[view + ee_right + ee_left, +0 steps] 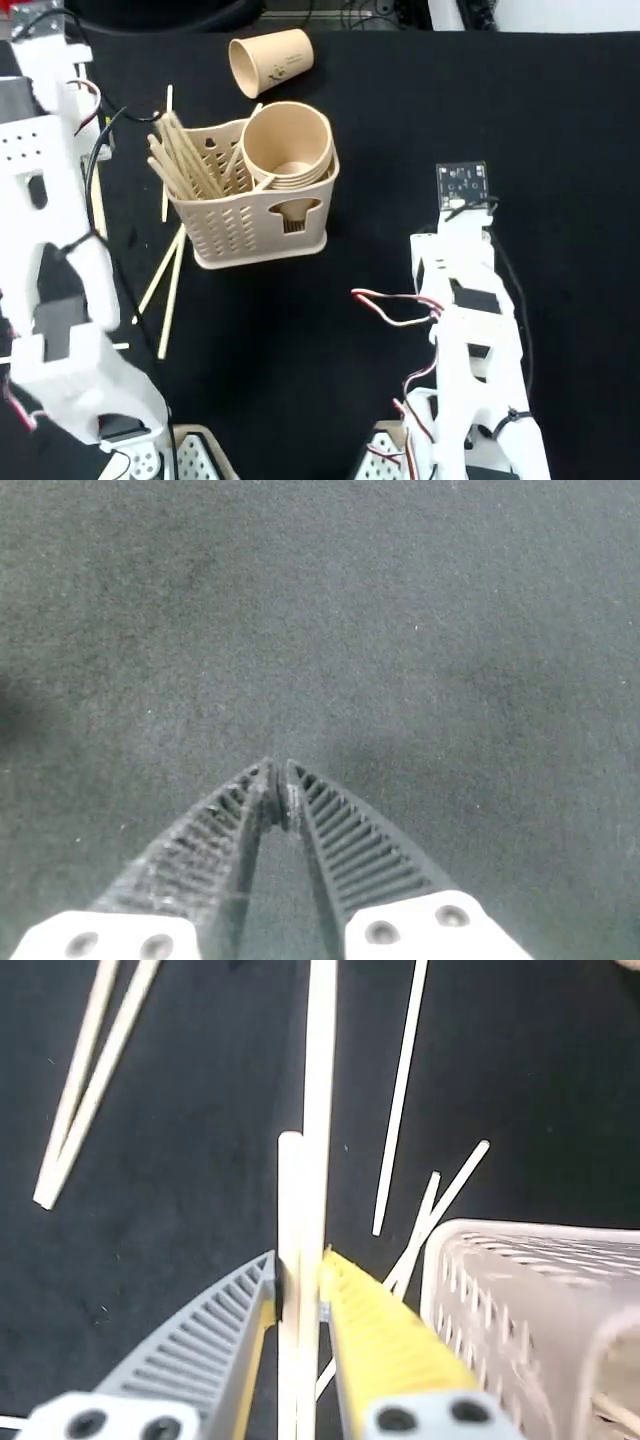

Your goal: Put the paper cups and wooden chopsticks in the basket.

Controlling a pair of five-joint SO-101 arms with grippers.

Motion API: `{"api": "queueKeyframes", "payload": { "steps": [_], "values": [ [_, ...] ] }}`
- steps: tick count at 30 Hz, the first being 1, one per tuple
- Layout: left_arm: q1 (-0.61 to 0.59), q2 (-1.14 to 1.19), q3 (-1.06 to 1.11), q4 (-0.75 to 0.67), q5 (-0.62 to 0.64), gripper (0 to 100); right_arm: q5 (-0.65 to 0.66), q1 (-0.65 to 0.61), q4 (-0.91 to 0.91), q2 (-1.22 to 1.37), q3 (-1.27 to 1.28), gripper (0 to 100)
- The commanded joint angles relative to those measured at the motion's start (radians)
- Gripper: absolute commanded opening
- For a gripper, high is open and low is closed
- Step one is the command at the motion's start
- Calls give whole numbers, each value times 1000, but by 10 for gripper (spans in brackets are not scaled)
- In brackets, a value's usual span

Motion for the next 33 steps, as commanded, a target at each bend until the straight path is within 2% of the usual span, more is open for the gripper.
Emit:
{"api": "queueKeyframes", "payload": {
  "steps": [1,6,11,18,22,24,26,28,33],
  "values": [
    [12,-198,76,-61,8,29,8,-12,-17,-31,-5,13],
    [12,-465,254,-161,11,29,8,-12,-17,-31,-5,13],
    [70,-873,565,-385,11,29,8,-14,-17,-31,-5,13],
    [206,-1436,1173,-987,12,29,8,-12,-15,-31,-5,13],
    [234,-1574,1466,-1358,9,29,8,-12,-15,-31,-7,13],
    [249,-1574,1523,-1479,8,29,8,-12,-15,-31,-7,13],
    [246,-1551,1515,-1519,14,29,8,-12,-17,-31,-7,13],
    [252,-1522,1461,-1502,23,29,8,-12,-17,-31,-7,13],
    [248,-1450,1305,-1448,275,29,8,-12,-18,-31,-7,13]
  ]
}}
